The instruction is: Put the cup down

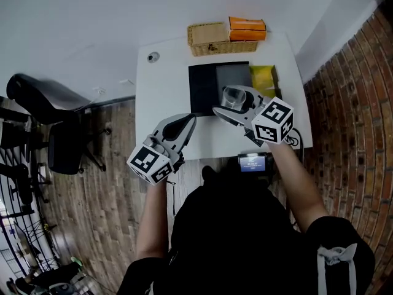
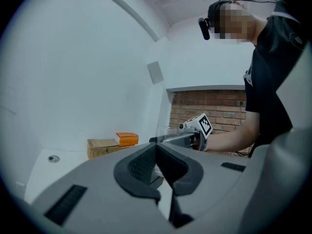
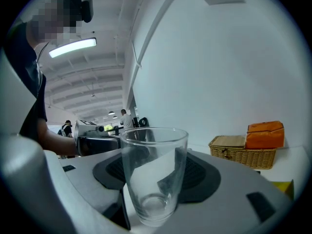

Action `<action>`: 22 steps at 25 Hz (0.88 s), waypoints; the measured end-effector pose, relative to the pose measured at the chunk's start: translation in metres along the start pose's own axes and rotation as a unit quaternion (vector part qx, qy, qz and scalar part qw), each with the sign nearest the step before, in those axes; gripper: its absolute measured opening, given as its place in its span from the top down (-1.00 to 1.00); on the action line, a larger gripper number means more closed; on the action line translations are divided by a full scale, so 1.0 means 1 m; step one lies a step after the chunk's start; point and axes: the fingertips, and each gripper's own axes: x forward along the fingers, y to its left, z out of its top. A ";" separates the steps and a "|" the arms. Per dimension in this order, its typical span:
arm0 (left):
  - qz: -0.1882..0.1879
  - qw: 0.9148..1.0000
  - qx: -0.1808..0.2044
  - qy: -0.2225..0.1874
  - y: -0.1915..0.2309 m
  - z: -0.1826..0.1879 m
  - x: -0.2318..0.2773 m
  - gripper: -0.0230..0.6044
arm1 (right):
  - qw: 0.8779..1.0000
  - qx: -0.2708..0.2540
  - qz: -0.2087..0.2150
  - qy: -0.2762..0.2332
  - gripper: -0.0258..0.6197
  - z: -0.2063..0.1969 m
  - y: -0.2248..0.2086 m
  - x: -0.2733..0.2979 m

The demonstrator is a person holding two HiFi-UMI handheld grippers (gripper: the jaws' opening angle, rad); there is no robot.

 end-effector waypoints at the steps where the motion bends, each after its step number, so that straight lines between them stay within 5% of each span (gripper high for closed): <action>1: 0.002 1.000 0.000 0.001 0.002 -0.001 0.000 0.90 | 1.000 -0.002 0.002 0.006 0.05 -0.002 -0.003 0.001; 12: 0.037 0.999 -0.029 0.014 0.023 -0.009 -0.014 0.90 | 0.999 -0.040 -0.014 0.035 0.04 0.001 -0.071 0.069; 22: 0.078 0.995 -0.054 0.019 0.041 -0.021 -0.037 0.90 | 0.994 -0.074 0.037 0.064 0.04 -0.035 -0.057 0.129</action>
